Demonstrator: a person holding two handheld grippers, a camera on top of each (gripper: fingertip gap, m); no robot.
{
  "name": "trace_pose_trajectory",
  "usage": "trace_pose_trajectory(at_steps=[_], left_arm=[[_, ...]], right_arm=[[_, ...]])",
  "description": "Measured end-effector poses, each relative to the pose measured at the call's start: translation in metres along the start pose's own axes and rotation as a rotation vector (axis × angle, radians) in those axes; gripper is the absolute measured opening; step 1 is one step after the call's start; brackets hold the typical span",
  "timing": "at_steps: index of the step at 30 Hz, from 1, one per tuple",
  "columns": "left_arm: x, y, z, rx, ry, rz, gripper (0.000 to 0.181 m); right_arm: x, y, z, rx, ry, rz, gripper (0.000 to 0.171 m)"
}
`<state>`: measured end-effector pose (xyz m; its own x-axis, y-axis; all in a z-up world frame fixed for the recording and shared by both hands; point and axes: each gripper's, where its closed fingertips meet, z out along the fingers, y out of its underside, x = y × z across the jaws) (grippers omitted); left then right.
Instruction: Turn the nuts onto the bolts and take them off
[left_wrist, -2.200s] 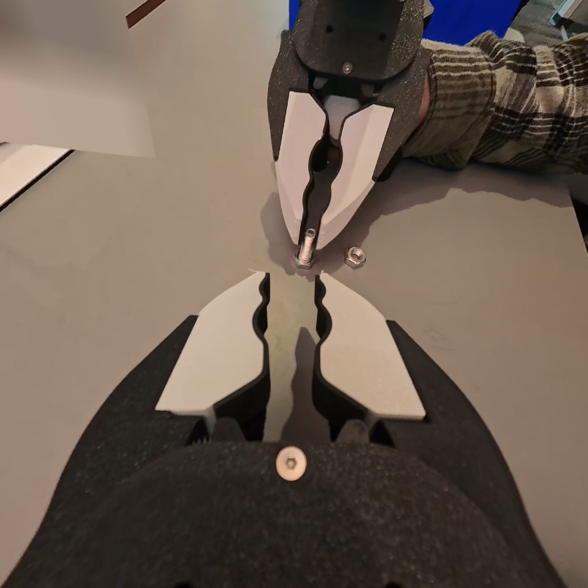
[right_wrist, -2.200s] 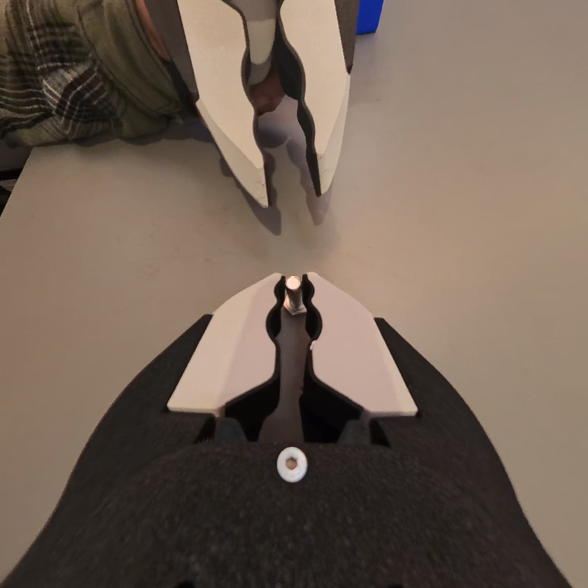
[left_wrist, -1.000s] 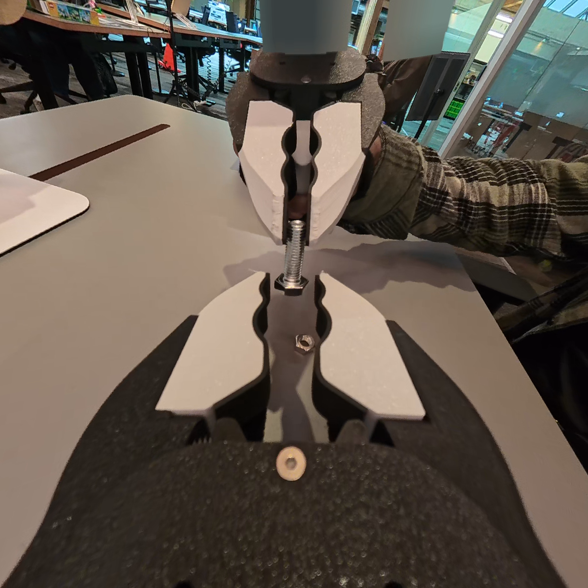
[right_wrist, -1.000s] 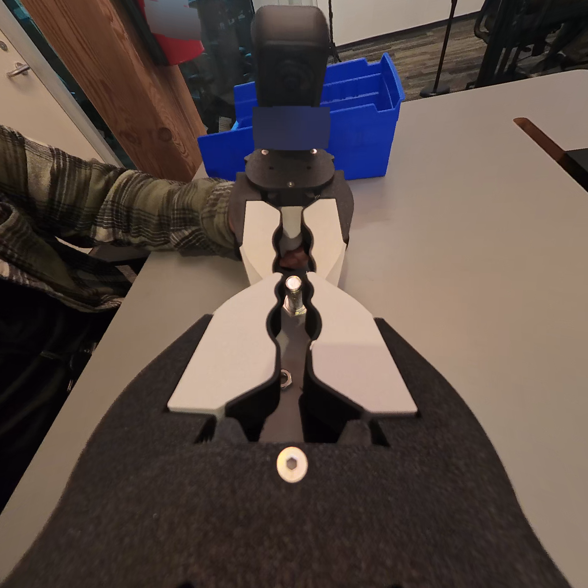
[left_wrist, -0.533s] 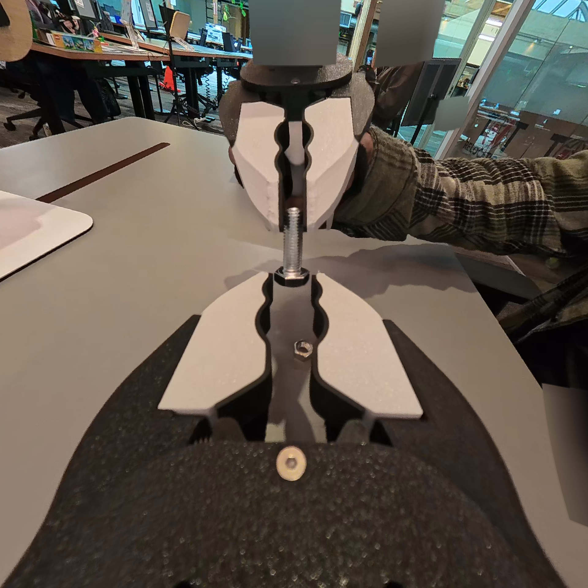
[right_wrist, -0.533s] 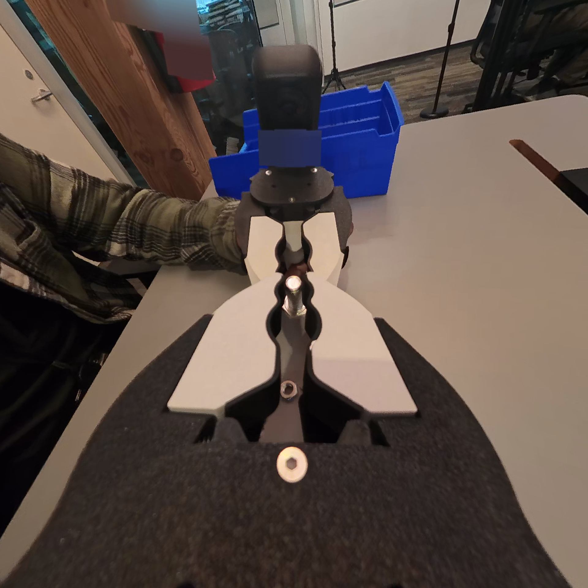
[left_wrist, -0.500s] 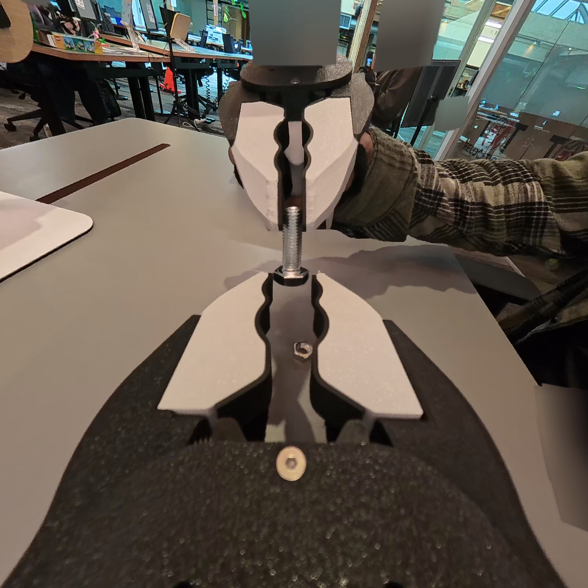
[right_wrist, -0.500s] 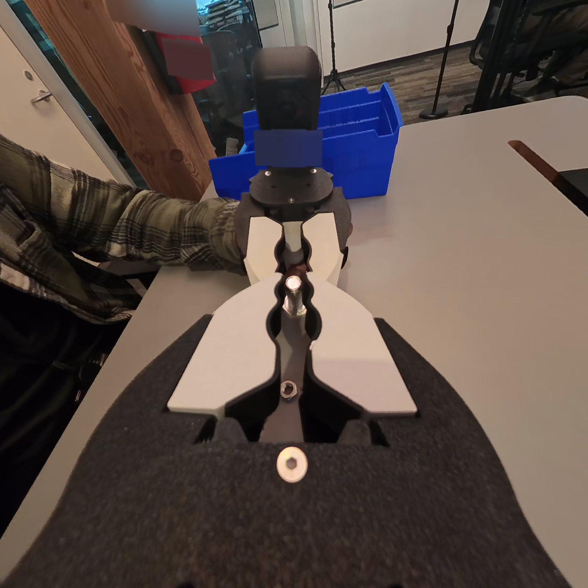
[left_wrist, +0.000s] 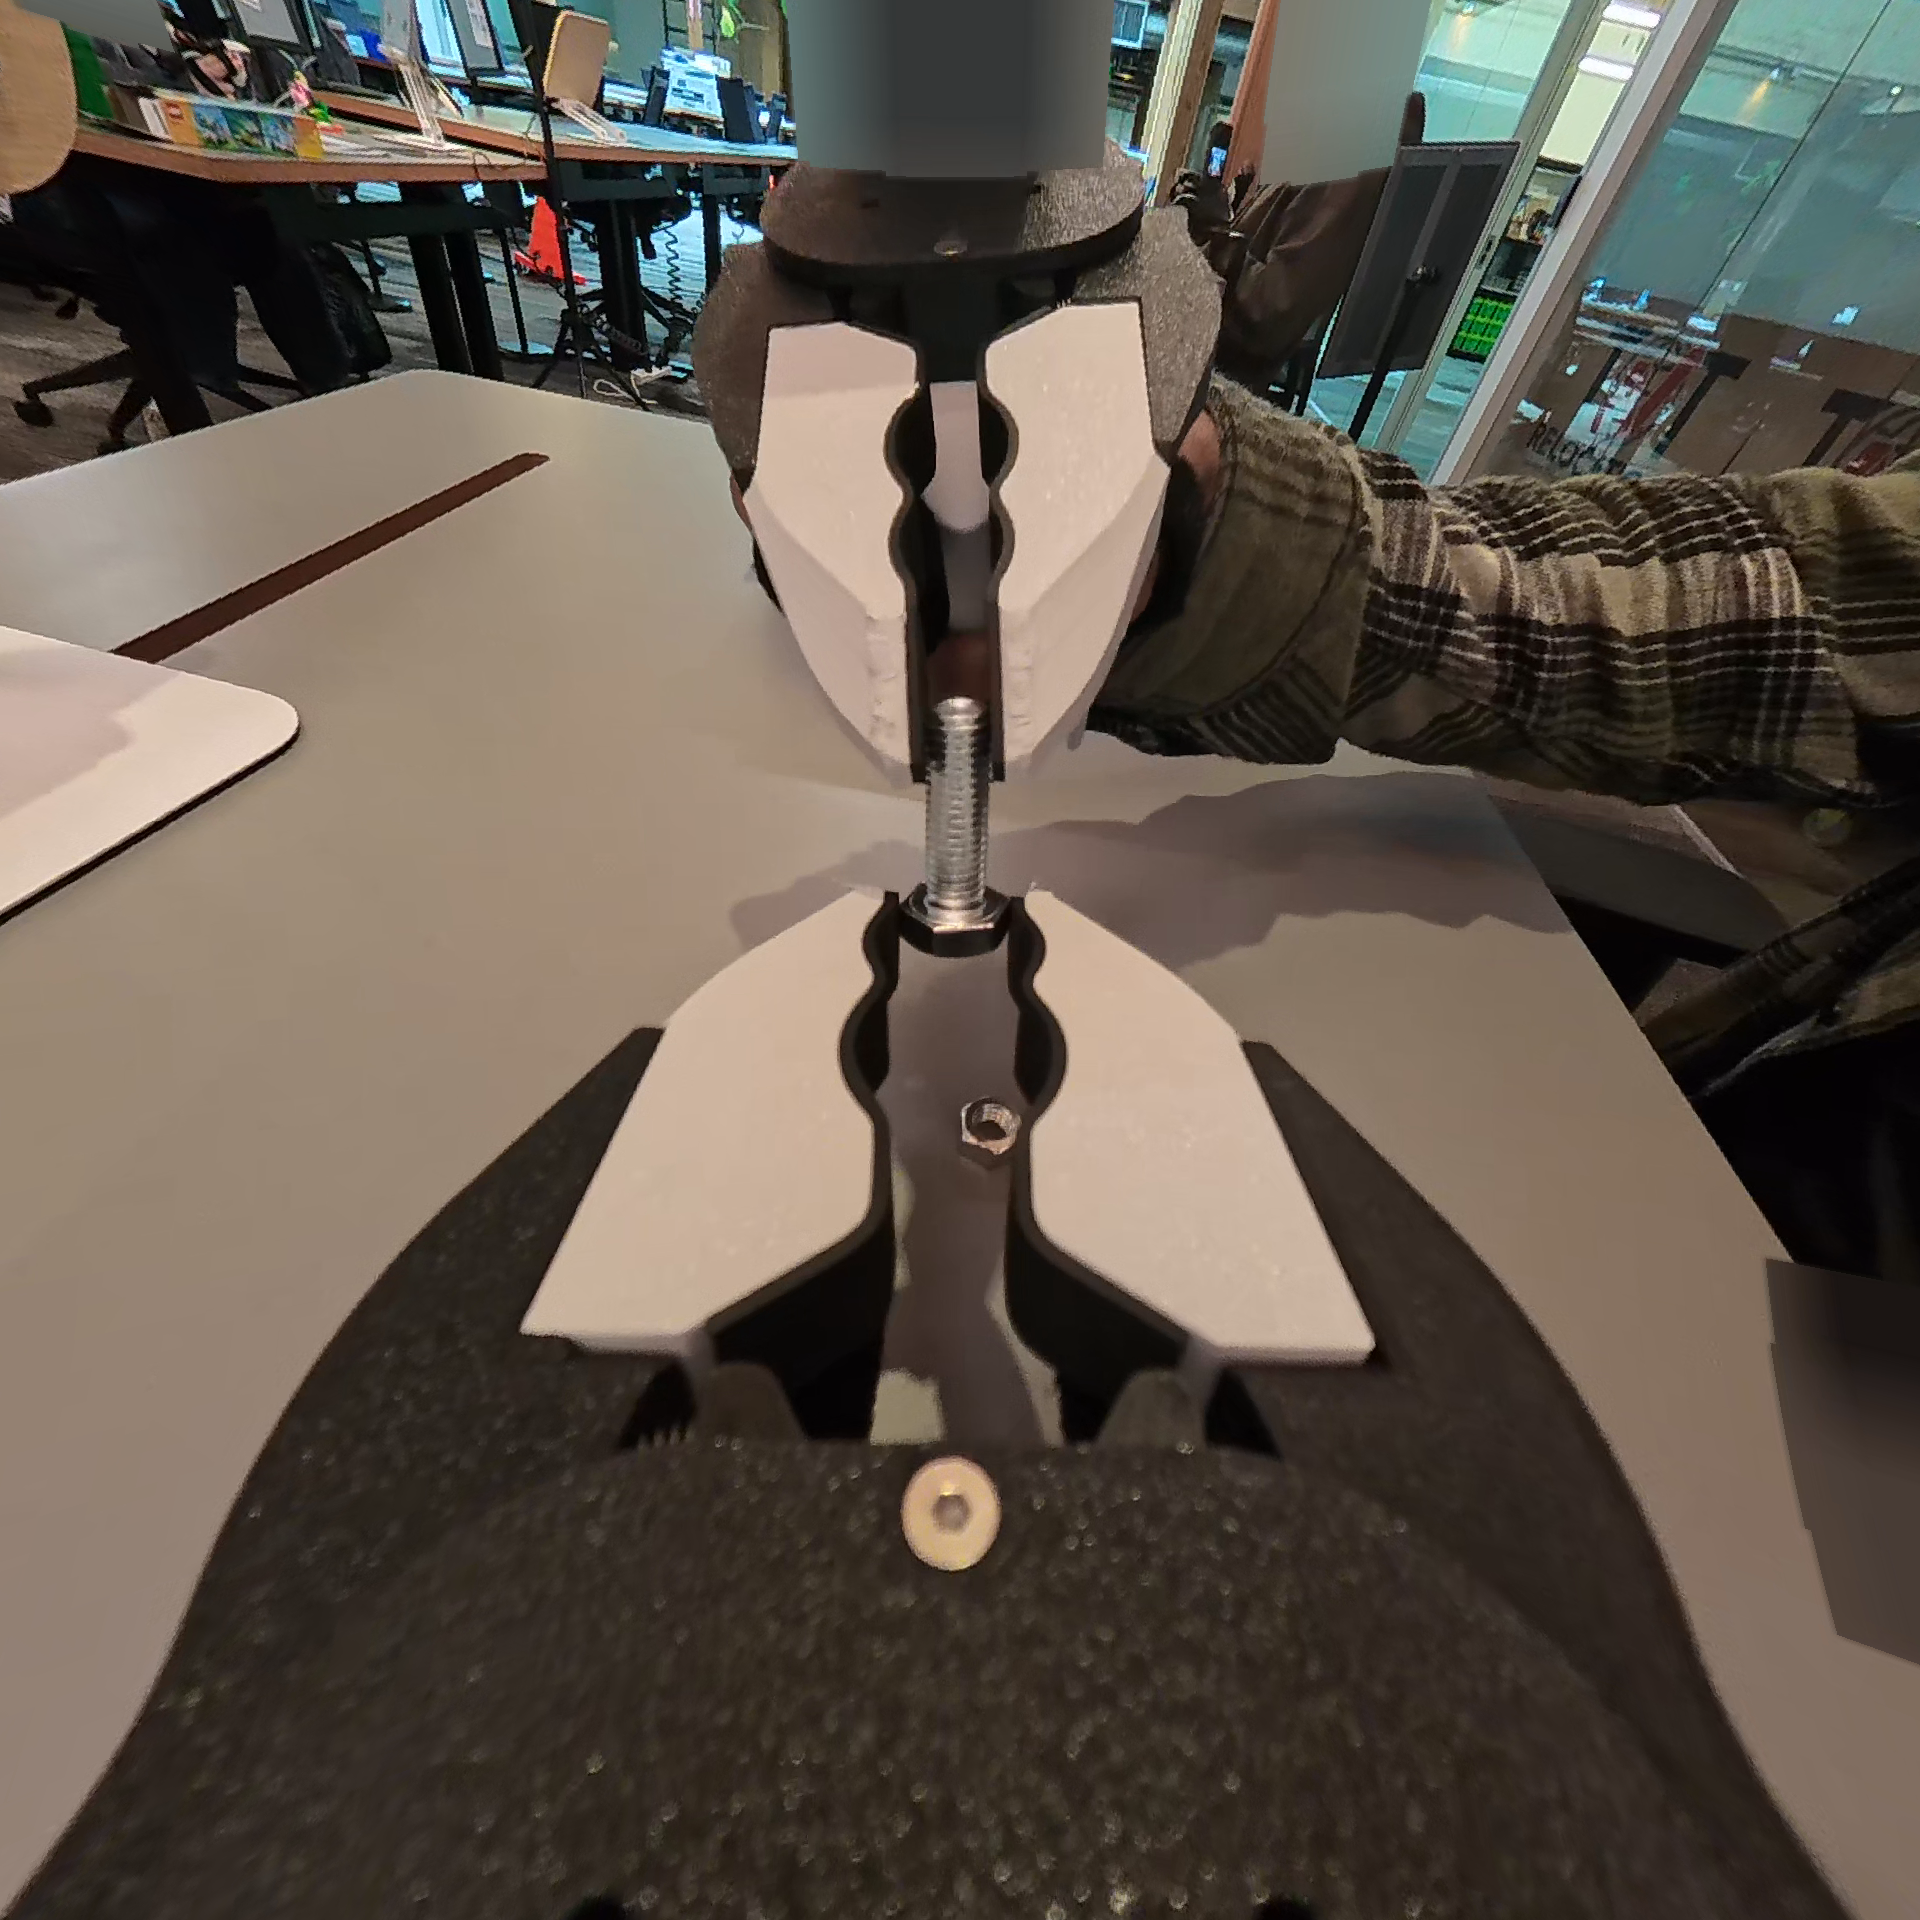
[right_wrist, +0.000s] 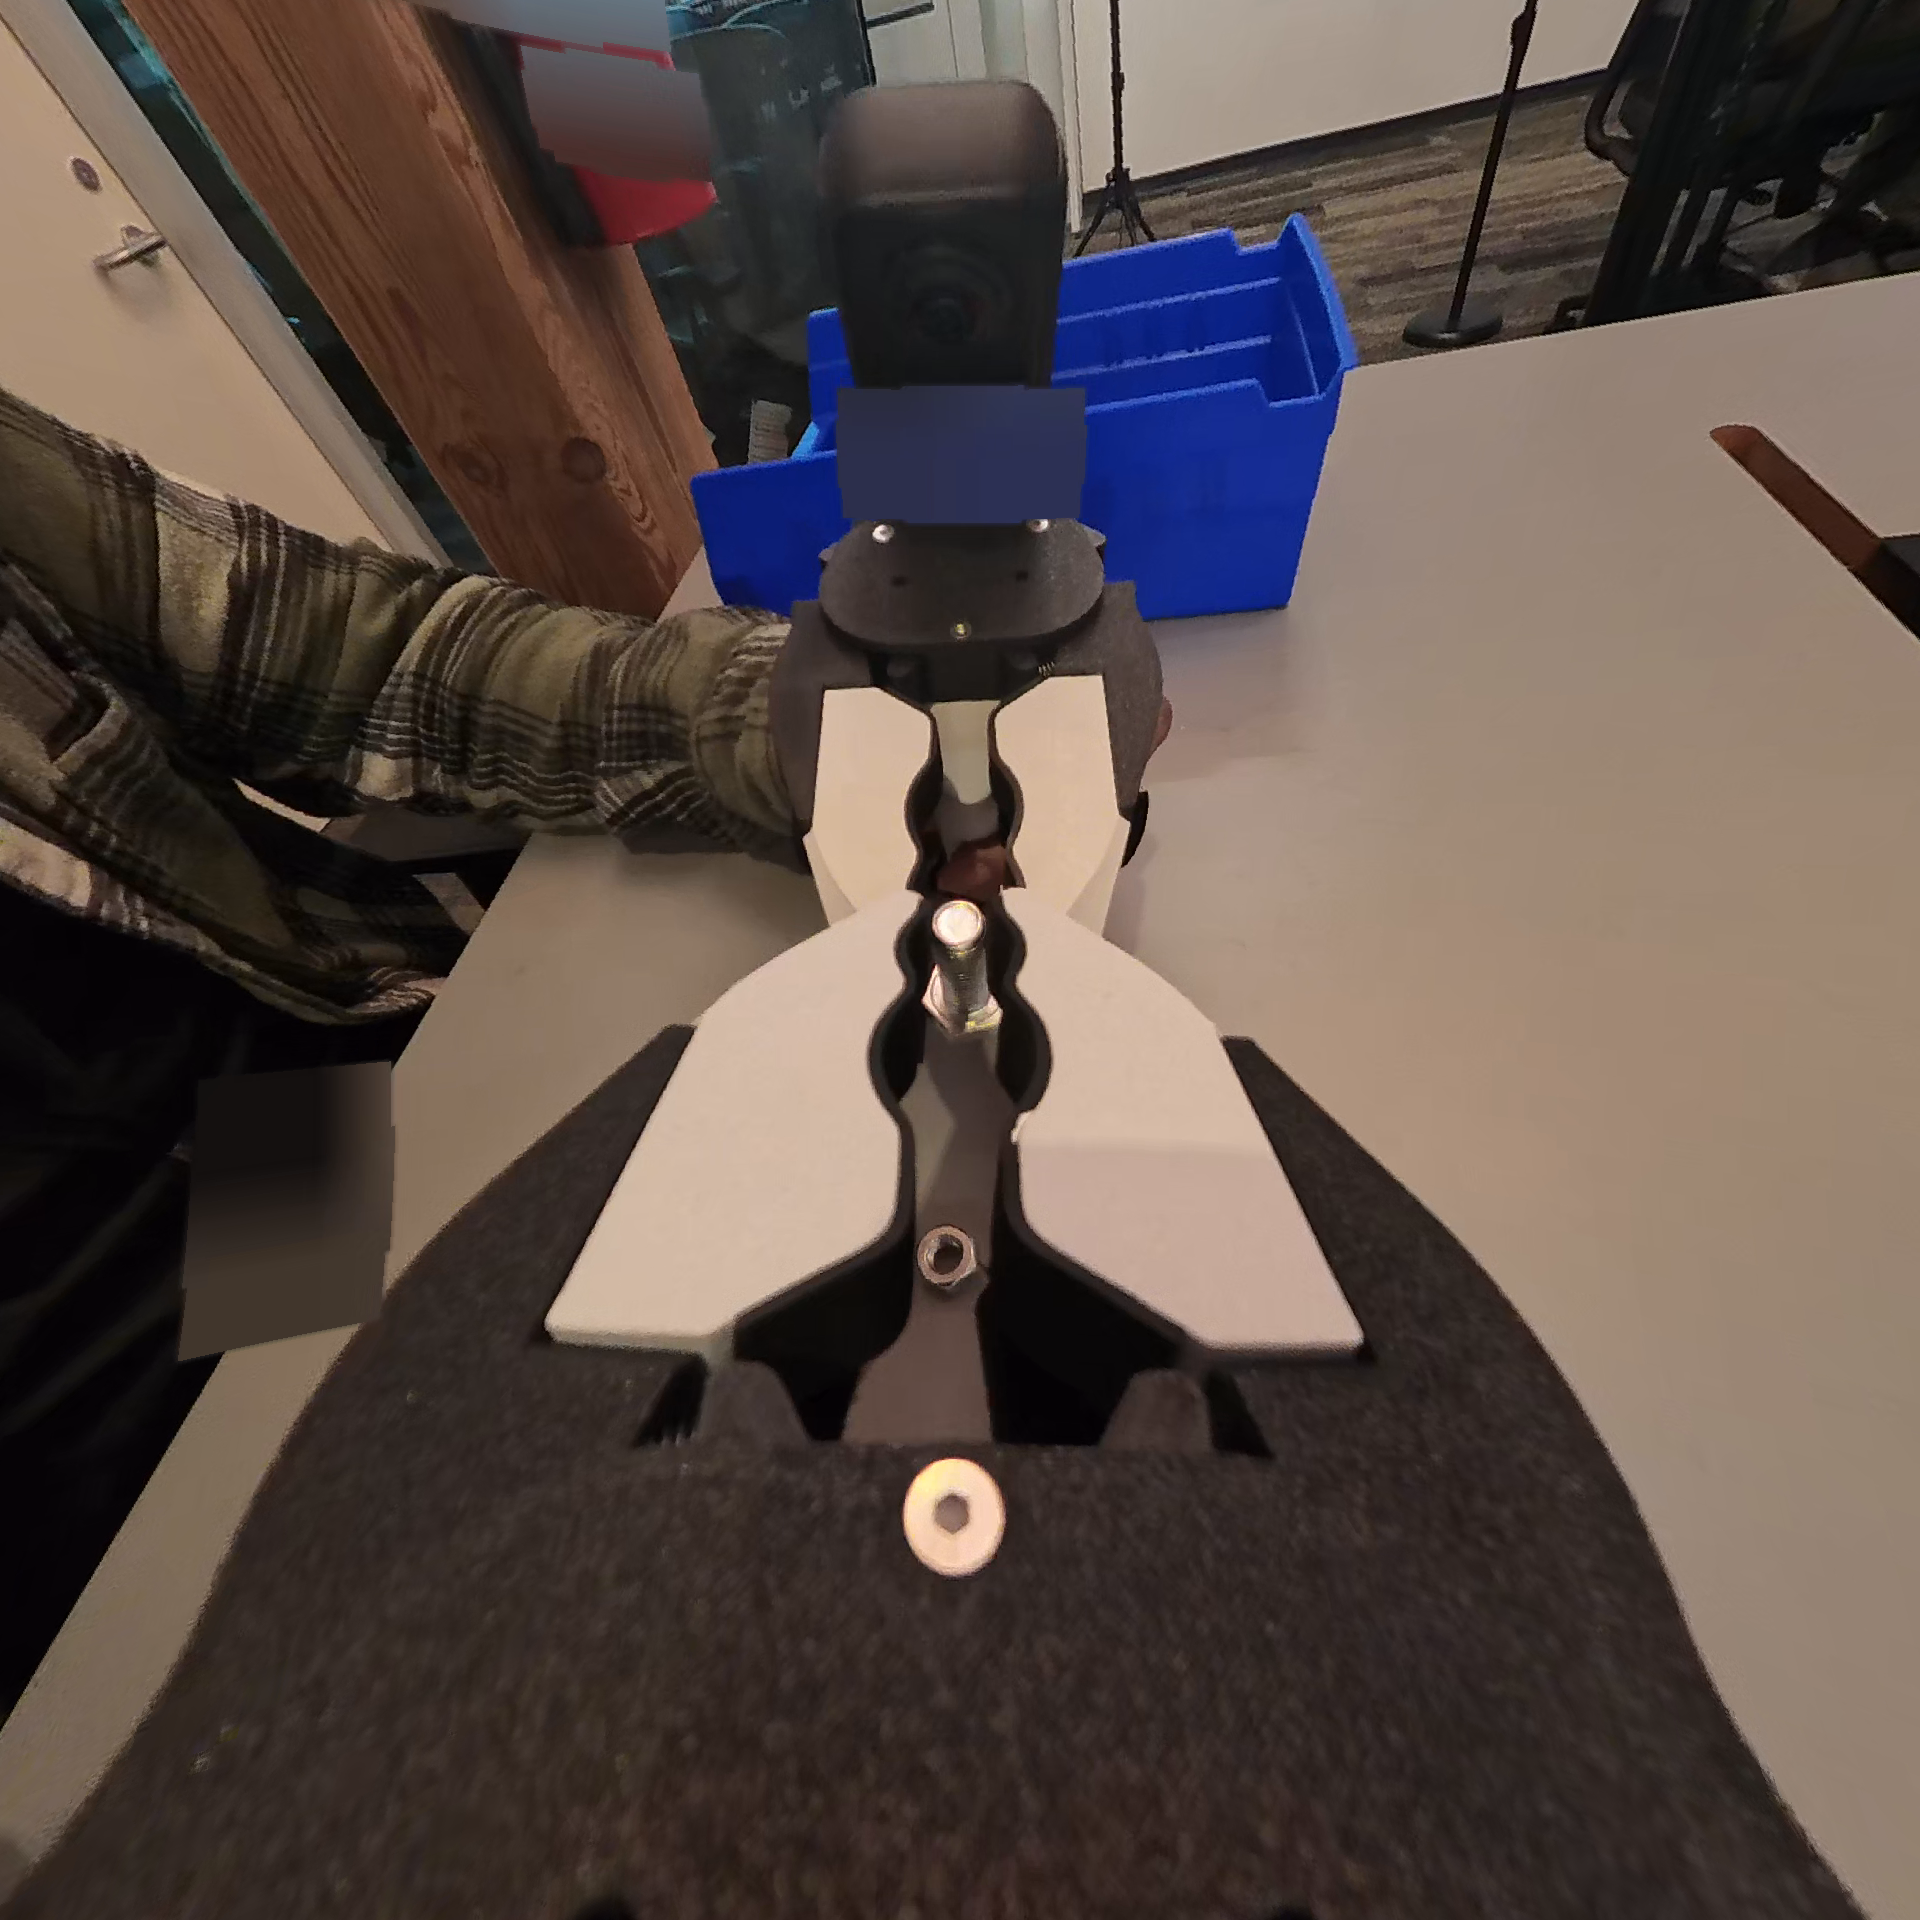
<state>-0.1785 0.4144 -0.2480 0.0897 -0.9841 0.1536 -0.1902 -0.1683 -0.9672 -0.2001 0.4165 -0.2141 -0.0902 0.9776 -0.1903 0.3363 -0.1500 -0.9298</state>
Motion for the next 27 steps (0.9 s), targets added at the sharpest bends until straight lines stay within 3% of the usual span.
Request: trace_pose_trajectory(at_steps=[5,14,27], left_arm=[[-0.002,-0.007,-0.006,0.045,-0.001,-0.021,0.019],[-0.024,-0.015,-0.027,0.108,-0.103,-0.034,0.019],[-0.025,-0.013,-0.028,0.11,-0.106,-0.036,0.019]], right_arm=[[0.005,0.01,-0.008,-0.066,0.073,-0.034,0.034],[-0.007,0.106,0.007,-0.468,0.023,-0.074,0.025],[-0.002,0.128,0.022,-0.56,0.012,-0.103,0.017]])
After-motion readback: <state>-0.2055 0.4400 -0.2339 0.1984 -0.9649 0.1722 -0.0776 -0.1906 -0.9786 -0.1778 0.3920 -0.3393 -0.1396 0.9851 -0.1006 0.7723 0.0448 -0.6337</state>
